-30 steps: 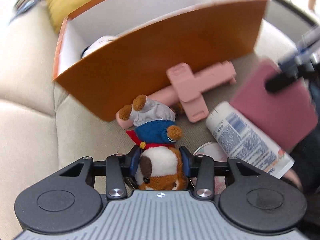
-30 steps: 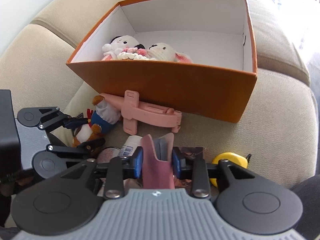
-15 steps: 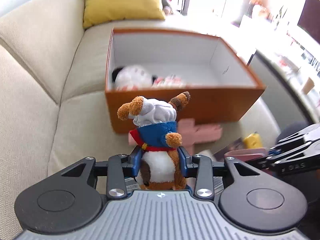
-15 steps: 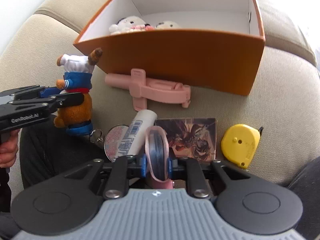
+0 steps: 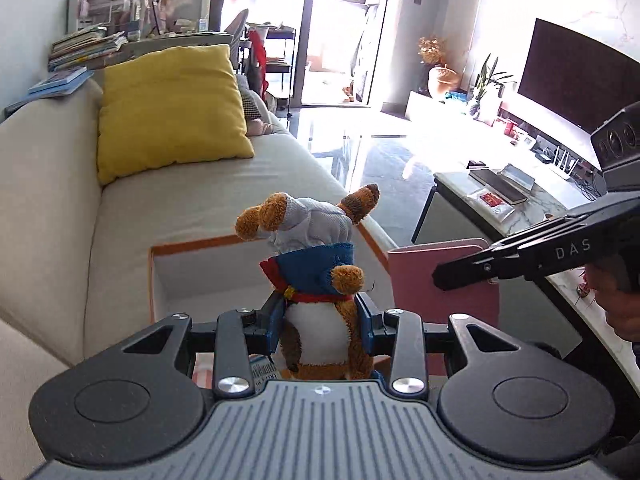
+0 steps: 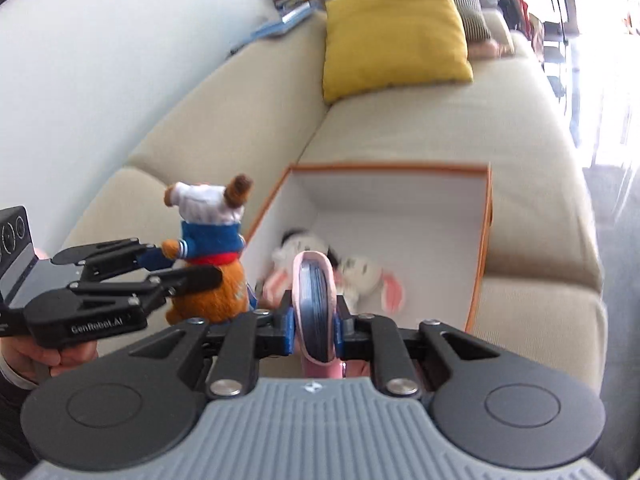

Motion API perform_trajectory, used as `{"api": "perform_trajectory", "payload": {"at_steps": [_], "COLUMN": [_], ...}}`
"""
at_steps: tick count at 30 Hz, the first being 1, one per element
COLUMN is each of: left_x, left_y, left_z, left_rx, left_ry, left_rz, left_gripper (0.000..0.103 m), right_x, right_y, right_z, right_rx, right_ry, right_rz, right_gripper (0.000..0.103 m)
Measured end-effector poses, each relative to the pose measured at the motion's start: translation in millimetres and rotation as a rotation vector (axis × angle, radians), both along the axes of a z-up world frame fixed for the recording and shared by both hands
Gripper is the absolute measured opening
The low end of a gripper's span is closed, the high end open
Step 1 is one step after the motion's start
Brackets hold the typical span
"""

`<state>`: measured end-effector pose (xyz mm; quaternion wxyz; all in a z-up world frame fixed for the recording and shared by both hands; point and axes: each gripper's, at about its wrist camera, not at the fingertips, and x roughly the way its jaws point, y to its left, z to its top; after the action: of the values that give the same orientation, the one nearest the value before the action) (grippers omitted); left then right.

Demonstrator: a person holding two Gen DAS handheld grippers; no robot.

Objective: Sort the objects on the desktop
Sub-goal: 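Lower the brown plush dog and pink card holder into the box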

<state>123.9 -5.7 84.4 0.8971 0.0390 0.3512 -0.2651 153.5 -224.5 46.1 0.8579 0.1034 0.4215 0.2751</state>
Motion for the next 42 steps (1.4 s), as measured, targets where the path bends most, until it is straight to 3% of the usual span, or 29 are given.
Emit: {"api": "perform_trajectory", "payload": {"at_steps": [5,11,15,24,29,34,42], "left_x": [57,98,114,127,130,130,119], "left_y": [-33,-63,-70,-85,-83,-89,-92], "left_z": [-33,-97,-121,-134,-148,-157,-163], "left_rx": [0.055,0.156,0.16,0.151,0.081,0.069,0.119], "left_ry": [0.126,0.326,0.418,0.465,0.488,0.497,0.436], "left_rz": [-0.07,-0.116,-0.134,-0.147,-0.134,-0.125,-0.151], "left_gripper": [0.043,0.043,0.042,0.043,0.043,0.043,0.044], "right_x": [60,108,127,149,150,148,134], "right_y": [6,13,20,32,42,41,36], "right_z": [-10,-65,-98,-140,-142,-141,-133], "right_rx": [-0.071,-0.156,-0.201,-0.26,-0.308,-0.325,-0.295], "right_ry": [0.063,0.246,0.355,0.474,0.465,0.462,0.459], "right_rz": [-0.067,-0.101,-0.118,-0.128,-0.096,-0.089,-0.107], "right_gripper": [0.019,0.019,0.018,0.018,0.025,0.027,0.035]}}
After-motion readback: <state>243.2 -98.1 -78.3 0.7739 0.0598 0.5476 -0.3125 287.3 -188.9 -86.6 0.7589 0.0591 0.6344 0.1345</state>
